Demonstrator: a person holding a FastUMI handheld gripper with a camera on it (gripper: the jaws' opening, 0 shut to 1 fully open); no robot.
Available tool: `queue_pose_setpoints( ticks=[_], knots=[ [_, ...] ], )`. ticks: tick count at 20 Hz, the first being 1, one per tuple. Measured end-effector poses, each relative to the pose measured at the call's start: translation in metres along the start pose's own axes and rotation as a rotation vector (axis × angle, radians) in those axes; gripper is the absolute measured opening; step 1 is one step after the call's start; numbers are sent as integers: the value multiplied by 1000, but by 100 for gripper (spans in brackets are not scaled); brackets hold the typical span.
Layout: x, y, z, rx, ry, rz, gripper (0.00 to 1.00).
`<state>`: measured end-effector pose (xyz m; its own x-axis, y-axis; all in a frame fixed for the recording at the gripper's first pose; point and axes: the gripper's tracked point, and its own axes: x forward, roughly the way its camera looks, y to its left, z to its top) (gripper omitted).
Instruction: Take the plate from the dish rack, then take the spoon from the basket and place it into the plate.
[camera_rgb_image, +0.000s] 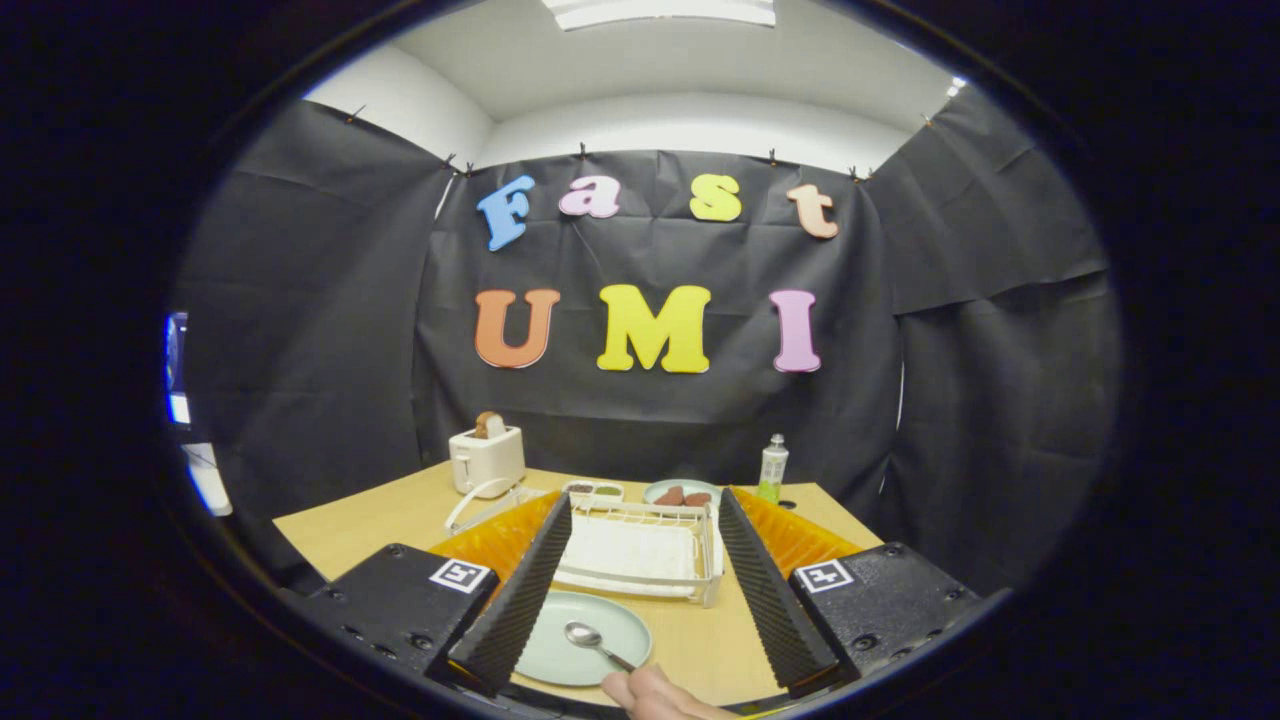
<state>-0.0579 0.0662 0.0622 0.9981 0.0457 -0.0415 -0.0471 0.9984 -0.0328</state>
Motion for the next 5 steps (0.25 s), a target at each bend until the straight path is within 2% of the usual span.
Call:
queue_pose_setpoints(
  ticks=[5],
  knots=[
    [0, -1, 3, 11, 4, -3, 96]
  ],
)
